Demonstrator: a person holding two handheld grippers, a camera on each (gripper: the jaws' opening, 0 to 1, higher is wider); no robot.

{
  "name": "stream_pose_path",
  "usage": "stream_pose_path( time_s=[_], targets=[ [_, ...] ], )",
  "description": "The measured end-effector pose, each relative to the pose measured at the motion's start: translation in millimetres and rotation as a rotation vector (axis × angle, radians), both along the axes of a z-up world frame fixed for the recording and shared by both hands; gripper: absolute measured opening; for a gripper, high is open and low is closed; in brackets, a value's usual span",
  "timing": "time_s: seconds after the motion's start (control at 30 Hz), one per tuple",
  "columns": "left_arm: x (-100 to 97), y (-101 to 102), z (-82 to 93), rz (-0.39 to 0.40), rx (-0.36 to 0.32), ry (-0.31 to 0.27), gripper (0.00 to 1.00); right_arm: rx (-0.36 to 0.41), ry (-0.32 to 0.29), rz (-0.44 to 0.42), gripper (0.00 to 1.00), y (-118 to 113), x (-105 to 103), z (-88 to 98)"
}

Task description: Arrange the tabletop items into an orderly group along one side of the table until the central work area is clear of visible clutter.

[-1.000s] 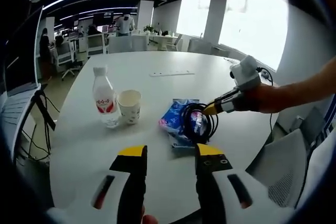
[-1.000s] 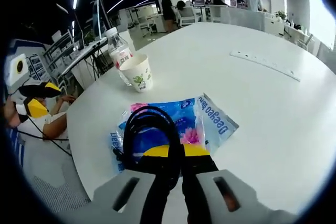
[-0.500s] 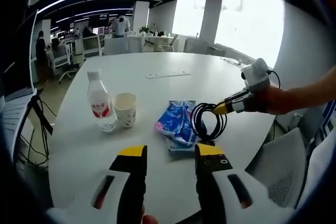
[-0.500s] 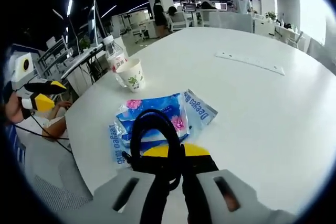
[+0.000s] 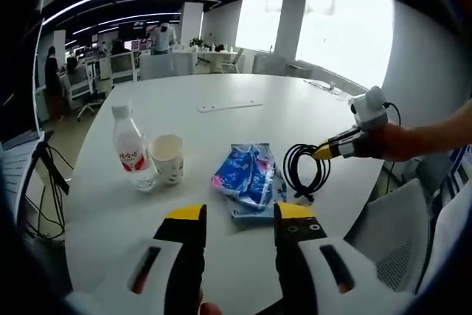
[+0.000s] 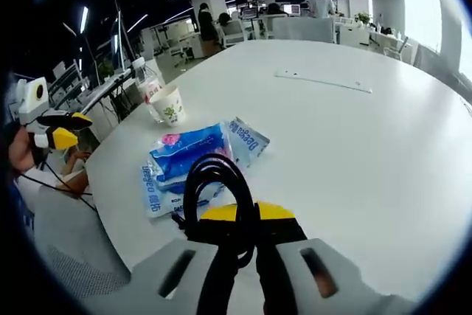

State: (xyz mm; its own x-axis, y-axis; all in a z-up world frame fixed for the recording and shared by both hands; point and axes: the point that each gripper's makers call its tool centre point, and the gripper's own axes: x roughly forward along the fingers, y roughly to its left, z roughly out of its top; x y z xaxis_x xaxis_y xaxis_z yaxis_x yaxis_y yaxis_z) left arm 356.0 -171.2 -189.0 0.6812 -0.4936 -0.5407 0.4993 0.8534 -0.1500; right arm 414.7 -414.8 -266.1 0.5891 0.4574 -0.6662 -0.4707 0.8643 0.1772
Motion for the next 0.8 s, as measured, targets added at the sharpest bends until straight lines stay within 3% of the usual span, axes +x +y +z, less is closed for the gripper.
stream_pose_path(
  time_s=[0.8],
  targets=[
    [1.3,-6,1.6,-0.017,-0.004,-0.005,0.36,0.009,0.032,-0.094,0.05,-25,-20,-9.1]
  ],
)
